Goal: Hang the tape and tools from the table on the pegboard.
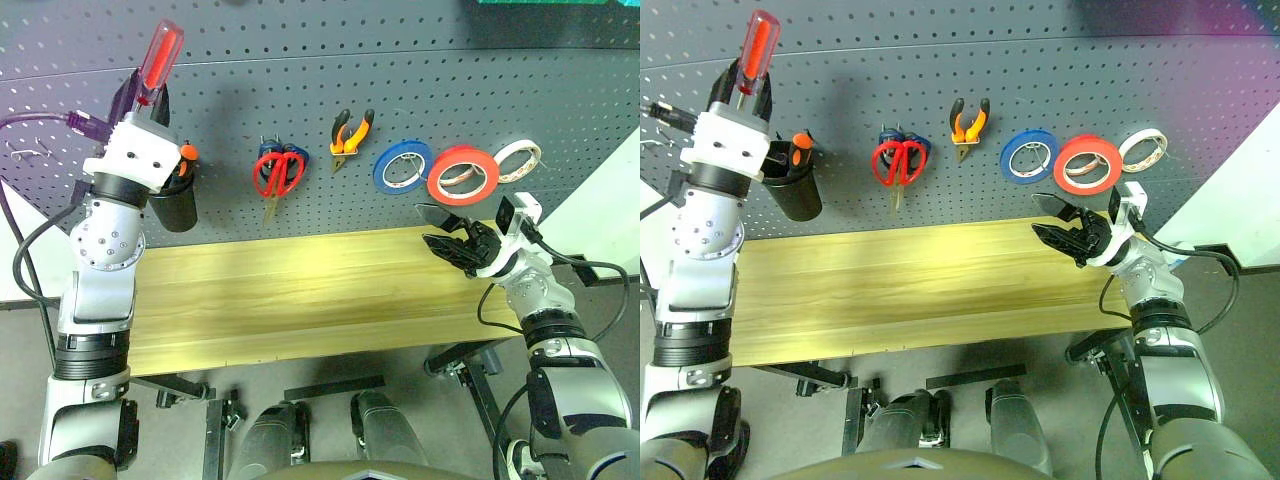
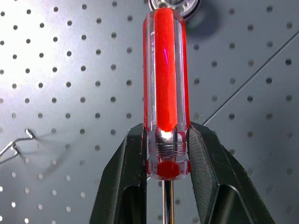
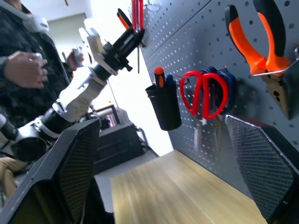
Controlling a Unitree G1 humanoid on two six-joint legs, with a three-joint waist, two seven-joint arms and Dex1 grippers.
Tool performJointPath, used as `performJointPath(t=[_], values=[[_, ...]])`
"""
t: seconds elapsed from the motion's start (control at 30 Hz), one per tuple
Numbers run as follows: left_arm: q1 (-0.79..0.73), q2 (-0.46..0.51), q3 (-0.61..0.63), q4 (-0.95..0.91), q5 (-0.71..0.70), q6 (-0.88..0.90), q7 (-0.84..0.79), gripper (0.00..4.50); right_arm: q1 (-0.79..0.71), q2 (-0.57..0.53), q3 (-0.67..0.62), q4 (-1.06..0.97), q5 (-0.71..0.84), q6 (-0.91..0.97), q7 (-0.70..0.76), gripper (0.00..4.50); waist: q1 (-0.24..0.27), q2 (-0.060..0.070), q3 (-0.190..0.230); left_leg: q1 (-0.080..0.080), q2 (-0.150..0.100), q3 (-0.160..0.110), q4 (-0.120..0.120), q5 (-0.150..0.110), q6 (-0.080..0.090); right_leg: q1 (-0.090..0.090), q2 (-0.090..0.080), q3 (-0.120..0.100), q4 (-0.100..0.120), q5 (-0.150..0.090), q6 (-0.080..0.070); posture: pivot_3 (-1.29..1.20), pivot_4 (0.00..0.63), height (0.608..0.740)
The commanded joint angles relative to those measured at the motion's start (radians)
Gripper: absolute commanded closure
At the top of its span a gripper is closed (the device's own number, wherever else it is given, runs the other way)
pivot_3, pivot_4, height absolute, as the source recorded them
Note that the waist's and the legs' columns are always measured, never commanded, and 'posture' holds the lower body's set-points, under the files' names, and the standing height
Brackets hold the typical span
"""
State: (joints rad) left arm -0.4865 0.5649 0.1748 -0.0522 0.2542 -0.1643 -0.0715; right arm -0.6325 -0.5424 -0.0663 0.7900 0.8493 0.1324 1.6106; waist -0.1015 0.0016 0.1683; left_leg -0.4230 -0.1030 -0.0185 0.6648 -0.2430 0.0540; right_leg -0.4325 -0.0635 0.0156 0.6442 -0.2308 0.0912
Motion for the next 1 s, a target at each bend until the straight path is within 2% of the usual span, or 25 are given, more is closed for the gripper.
performJointPath(t=[0.03,0.37,0.63,1.0], values=[[-0.035,0.013,0.018,0.038,0.002,-0.05,0.031,3.64,0.009,-0.016,-0.032,-0.047,0.026,0.019,0.004,0.0,-0.001,0.0,0.0,0.0,0.0,0.0,0.0,0.0,0.0,0.0,0.0,0.0,0.001,0.0,0.0,-0.22,0.118,0.74],[-0.117,0.008,-0.007,0.197,0.016,-0.12,0.077,3.64,0.026,-0.008,-0.074,-0.095,0.039,0.048,0.004,0.0,-0.006,0.0,0.0,0.001,0.0,0.0,0.001,0.0,0.0,0.0,0.0,0.001,0.002,0.0,0.0,-0.23,0.13,0.74],[-0.123,-0.009,-0.03,0.245,0.027,-0.163,0.1,3.64,0.031,0.0,-0.103,-0.124,0.051,0.064,0.004,0.0,-0.019,0.0,0.0,0.001,0.0,0.0,0.001,0.0,0.0,0.0,0.0,0.001,0.002,0.0,0.0,-0.23,0.134,0.74],[-0.123,-0.079,-0.003,0.322,-0.062,-0.17,0.109,3.64,0.039,-0.011,-0.101,-0.12,0.027,0.05,0.004,0.0,-0.029,0.0,0.0,0.001,0.0,0.0,0.001,0.0,0.0,0.0,0.0,0.001,0.003,0.0,0.0,-0.25,0.134,0.74]])
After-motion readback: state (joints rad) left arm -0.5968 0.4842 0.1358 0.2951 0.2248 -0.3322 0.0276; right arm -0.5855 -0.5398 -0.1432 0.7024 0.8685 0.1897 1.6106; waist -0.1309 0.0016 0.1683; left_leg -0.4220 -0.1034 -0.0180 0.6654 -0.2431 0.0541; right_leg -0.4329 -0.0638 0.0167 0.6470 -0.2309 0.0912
